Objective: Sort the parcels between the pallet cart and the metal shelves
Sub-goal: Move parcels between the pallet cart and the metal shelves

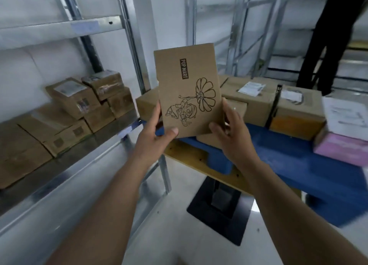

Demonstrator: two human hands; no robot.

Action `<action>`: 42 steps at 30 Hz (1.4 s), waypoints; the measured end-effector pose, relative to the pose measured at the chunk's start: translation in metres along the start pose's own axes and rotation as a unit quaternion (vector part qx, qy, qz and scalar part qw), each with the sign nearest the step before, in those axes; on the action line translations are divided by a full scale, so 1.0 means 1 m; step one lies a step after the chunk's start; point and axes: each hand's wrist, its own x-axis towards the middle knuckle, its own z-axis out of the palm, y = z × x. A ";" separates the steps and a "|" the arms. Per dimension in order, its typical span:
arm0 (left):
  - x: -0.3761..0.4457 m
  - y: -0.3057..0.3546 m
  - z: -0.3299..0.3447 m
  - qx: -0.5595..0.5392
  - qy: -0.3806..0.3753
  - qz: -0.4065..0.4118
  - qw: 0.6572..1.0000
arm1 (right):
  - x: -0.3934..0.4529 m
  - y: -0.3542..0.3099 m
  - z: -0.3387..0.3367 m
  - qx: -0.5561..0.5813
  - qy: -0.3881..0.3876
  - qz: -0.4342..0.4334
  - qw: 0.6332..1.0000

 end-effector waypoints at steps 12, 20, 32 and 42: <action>0.072 0.035 0.107 0.021 -0.184 0.122 0.975 | -0.016 0.035 -0.093 -0.084 0.172 0.091 0.977; 0.100 0.026 0.143 0.051 -0.305 0.098 0.946 | -0.024 0.063 -0.102 -0.088 0.206 0.177 0.959; 0.119 0.009 0.157 0.113 -0.352 0.097 0.924 | -0.021 0.073 -0.106 -0.108 0.193 0.245 0.944; 0.133 -0.021 0.169 0.369 -0.358 0.180 0.839 | -0.025 0.103 -0.091 -0.091 0.135 0.297 0.941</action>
